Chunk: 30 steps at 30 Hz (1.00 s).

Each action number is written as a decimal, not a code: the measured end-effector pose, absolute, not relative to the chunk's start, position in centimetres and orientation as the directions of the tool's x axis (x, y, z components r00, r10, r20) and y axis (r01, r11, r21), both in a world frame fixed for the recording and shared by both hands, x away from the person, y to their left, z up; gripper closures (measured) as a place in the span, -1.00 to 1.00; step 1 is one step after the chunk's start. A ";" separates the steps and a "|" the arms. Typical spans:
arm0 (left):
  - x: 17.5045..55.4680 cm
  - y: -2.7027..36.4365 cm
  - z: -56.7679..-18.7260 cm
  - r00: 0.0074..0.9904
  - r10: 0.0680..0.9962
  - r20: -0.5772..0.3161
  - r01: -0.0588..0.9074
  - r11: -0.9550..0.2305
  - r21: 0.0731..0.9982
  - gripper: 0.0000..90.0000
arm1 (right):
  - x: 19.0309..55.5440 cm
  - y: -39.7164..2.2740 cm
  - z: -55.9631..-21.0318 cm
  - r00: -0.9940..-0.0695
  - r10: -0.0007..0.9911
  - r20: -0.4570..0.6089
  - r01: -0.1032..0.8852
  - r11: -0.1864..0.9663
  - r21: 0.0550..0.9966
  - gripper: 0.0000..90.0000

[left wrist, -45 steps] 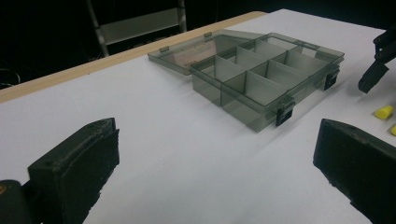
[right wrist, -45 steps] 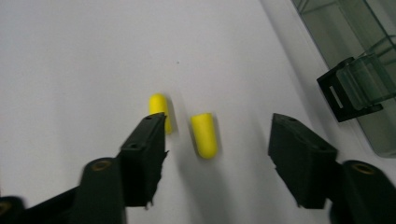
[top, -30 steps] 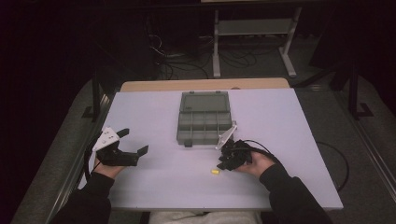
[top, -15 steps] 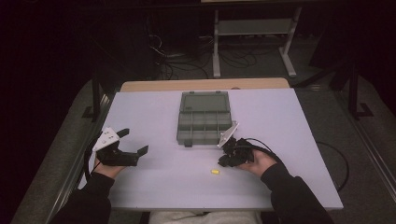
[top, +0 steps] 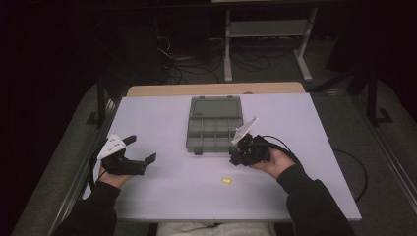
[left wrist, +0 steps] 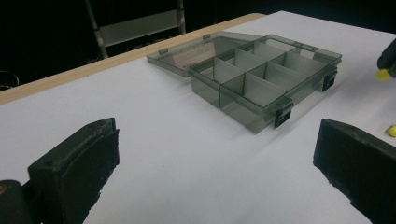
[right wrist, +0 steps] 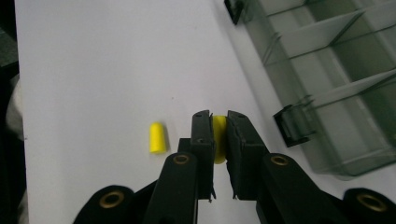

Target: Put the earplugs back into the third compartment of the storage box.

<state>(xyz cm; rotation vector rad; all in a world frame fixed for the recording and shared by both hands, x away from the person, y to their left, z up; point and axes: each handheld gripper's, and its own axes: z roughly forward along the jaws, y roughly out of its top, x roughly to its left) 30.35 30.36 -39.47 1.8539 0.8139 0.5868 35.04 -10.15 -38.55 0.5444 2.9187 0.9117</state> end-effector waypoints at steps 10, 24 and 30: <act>30.4 30.4 -39.5 0.658 0.752 0.037 0.275 -0.285 0.918 -1.00 | 36.0 -10.1 -35.9 -0.939 0.342 0.041 0.302 0.761 0.575 0.78; 30.4 30.4 -39.5 0.659 0.752 0.035 0.277 -0.285 0.918 -1.00 | 37.9 -9.9 -35.1 -0.931 0.363 0.035 0.320 0.769 0.553 0.78; 30.4 30.4 -39.5 0.659 0.752 0.034 0.276 -0.284 0.918 -1.00 | 38.9 -9.9 -34.6 -0.927 0.374 0.035 0.331 0.768 0.548 0.78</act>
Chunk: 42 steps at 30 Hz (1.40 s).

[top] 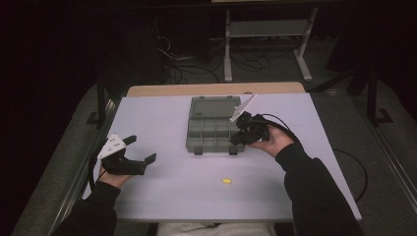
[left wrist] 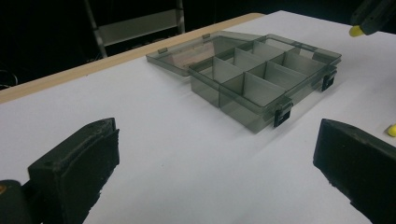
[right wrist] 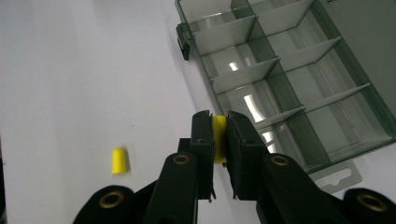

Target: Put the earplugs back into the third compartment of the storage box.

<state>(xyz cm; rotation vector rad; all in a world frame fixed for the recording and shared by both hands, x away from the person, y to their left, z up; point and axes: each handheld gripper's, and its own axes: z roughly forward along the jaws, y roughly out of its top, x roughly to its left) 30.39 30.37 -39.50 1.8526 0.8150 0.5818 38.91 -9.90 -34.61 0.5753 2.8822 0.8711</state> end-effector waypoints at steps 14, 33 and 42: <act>30.4 30.4 -39.5 0.660 0.751 0.032 0.275 -0.280 0.920 -1.00 | 41.6 -8.8 -33.4 -0.920 0.393 0.020 0.342 0.773 0.534 0.78; 30.4 30.4 -39.5 0.665 0.747 0.031 0.272 -0.280 0.921 -1.00 | 45.6 -7.4 -34.9 -0.902 0.432 0.014 0.377 0.772 0.511 0.78; 30.3 30.4 -39.5 0.662 0.749 0.031 0.272 -0.279 0.921 -1.00 | 47.0 -6.7 -36.7 -0.891 0.453 0.032 0.402 0.755 0.518 0.78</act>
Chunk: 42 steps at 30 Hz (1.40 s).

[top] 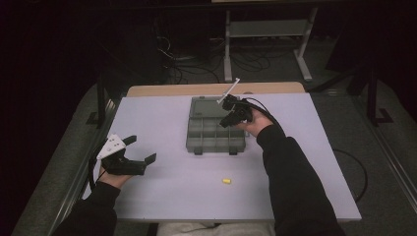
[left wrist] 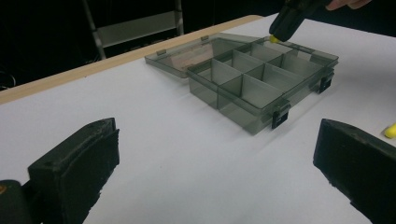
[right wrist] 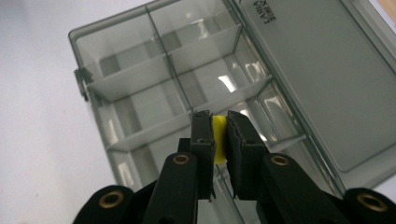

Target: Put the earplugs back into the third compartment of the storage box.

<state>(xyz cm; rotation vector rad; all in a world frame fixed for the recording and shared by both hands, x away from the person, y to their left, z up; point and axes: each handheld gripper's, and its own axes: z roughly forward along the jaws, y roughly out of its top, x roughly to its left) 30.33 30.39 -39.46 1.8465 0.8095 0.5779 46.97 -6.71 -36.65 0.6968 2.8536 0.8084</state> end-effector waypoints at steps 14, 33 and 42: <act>30.3 30.3 -39.5 0.665 0.746 0.032 0.274 -0.284 0.919 -1.00 | 48.7 -5.9 -39.3 -0.876 0.480 0.050 0.433 0.736 0.520 0.77; 30.3 30.3 -39.5 0.665 0.746 0.034 0.274 -0.286 0.918 -1.00 | 48.1 -6.4 -38.1 -0.859 0.503 0.099 0.463 0.679 0.570 0.05; 30.3 30.2 -39.5 0.665 0.746 0.039 0.274 -0.291 0.917 -1.00 | 46.5 -7.2 -36.0 -0.858 0.504 0.094 0.452 0.656 0.605 -0.72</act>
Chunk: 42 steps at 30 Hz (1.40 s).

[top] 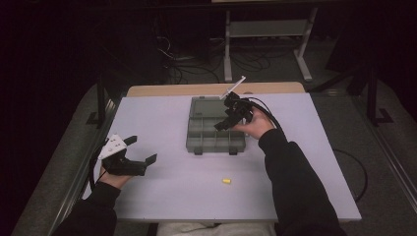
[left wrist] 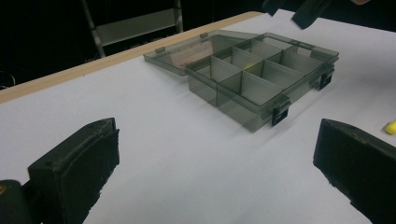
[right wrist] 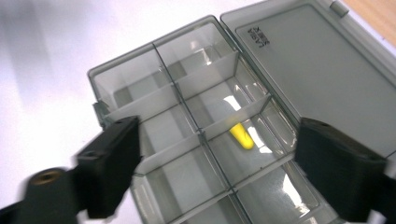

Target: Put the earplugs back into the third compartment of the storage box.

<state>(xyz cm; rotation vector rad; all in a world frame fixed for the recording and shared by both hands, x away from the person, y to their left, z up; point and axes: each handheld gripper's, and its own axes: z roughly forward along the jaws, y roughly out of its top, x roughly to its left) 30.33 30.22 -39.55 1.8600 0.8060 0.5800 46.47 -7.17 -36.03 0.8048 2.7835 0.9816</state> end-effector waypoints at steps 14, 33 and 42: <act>30.4 30.2 -39.6 0.666 0.745 0.041 0.276 -0.297 0.914 -1.00 | 44.0 -9.0 -34.5 -0.849 0.523 0.078 0.443 0.624 0.644 -1.00; 30.4 30.1 -39.6 0.668 0.743 0.045 0.276 -0.304 0.912 -1.00 | 38.4 -8.5 -35.8 -0.901 0.430 0.056 0.366 0.686 0.629 -1.00; 30.4 30.1 -39.6 0.670 0.741 0.044 0.276 -0.304 0.912 -1.00 | 37.2 -8.2 -36.7 -0.912 0.405 0.067 0.356 0.698 0.621 -1.00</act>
